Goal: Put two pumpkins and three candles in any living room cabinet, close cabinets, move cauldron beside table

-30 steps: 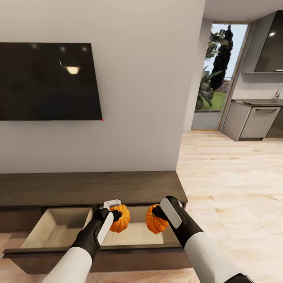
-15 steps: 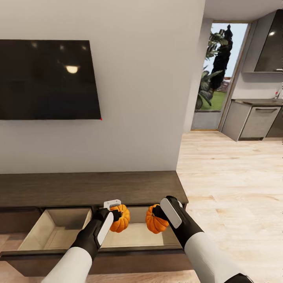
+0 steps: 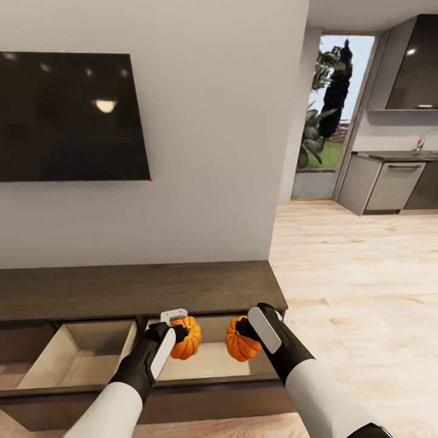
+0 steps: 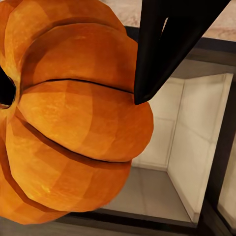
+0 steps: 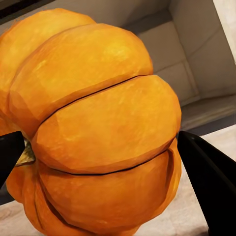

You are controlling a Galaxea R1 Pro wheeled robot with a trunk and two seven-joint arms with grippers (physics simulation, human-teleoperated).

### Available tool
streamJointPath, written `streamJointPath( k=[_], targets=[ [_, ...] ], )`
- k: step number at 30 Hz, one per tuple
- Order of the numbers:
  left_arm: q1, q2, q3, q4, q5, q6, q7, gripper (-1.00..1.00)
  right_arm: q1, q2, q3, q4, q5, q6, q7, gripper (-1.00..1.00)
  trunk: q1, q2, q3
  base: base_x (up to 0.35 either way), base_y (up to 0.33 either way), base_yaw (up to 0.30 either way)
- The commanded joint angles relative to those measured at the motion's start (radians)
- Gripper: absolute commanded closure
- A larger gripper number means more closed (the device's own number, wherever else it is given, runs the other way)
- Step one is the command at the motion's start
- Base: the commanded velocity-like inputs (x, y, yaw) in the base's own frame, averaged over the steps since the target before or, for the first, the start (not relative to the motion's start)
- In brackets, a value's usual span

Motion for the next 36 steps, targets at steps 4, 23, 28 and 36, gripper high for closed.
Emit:
streamJointPath(
  k=[4, 23, 28, 36],
  targets=[
    [0.000, 0.000, 0.000, 0.000, -0.002, 0.000, 0.004, 1.00, 0.000, 0.000, 0.000, -0.001, 0.000, -0.001, -0.003, 1.00, 0.015, -0.028, -0.013, 0.000, 0.000, 0.008],
    [0.000, 0.000, 0.000, 0.000, 0.004, -0.001, 0.003, 1.00, 0.000, 0.000, 0.000, -0.001, 0.000, -0.002, -0.003, 1.00, 0.088, -0.161, -0.072, 0.000, 0.000, 0.057],
    [0.000, 0.000, 0.000, 0.000, 0.004, -0.001, 0.003, 1.00, 0.000, 0.000, 0.000, -0.001, 0.000, -0.002, -0.003, 1.00, 0.096, -0.175, -0.078, 0.000, 0.000, 0.000],
    [0.000, 0.000, 0.000, 0.000, 0.006, 0.000, 0.003, 1.00, 0.000, 0.000, 0.000, -0.001, 0.000, -0.002, -0.003, 1.00, 0.096, -0.175, -0.078, 0.109, 0.000, 0.000]
  ],
)
